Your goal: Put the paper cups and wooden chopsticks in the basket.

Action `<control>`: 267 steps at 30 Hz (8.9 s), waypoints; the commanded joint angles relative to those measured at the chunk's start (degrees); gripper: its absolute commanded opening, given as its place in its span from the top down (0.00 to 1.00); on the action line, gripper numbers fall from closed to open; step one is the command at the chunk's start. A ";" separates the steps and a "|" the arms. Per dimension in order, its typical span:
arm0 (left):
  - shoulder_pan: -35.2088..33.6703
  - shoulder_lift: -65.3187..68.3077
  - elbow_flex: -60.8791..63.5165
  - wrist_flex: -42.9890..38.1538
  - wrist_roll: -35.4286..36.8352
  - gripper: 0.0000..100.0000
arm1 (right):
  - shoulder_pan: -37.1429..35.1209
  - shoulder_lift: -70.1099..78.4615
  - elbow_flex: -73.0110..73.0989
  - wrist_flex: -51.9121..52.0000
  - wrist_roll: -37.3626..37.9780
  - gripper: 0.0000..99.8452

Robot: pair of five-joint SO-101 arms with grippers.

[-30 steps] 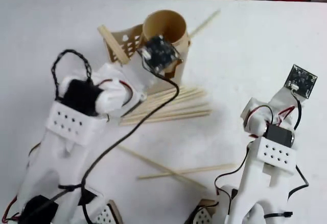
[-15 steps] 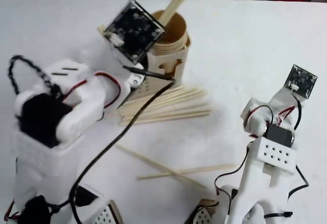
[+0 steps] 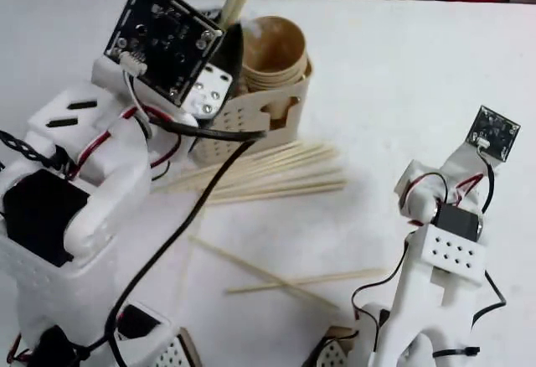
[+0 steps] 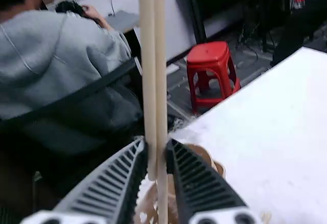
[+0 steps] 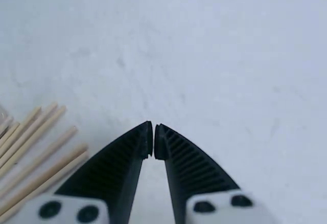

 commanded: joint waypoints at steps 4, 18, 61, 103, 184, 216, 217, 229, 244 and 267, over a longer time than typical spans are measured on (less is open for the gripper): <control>-6.02 -0.84 11.25 -14.33 7.74 0.98 | 0.31 -1.10 -1.41 -1.10 0.18 0.98; -10.15 -16.40 60.13 -52.75 12.13 0.98 | 0.13 -1.10 -1.41 -1.19 0.18 0.98; -0.40 -24.75 53.63 -1.23 -13.63 0.85 | 0.40 -0.84 -1.49 -1.19 0.26 0.98; 27.30 23.25 65.32 -16.26 -9.93 0.77 | 4.62 -1.27 -2.99 -1.10 0.18 0.98; -7.43 9.98 10.02 -24.35 10.55 0.98 | 4.18 -0.92 -2.73 -1.10 0.18 0.98; -14.20 -10.68 41.58 -24.18 2.55 0.85 | 4.09 -0.84 -2.64 -1.10 0.18 0.98; -14.73 -11.91 41.58 -21.80 1.41 0.85 | 4.09 -0.84 -2.64 -1.10 0.18 0.98; -23.08 -17.98 42.11 5.63 -12.84 0.85 | 4.09 -0.84 -2.55 -1.10 0.18 0.98; -25.01 -17.80 66.55 9.67 -22.24 0.85 | 4.09 -0.75 -2.55 -1.10 0.18 0.98; -25.10 -5.05 85.01 -15.82 -23.03 0.85 | 4.09 -0.75 -2.55 -1.10 0.18 0.98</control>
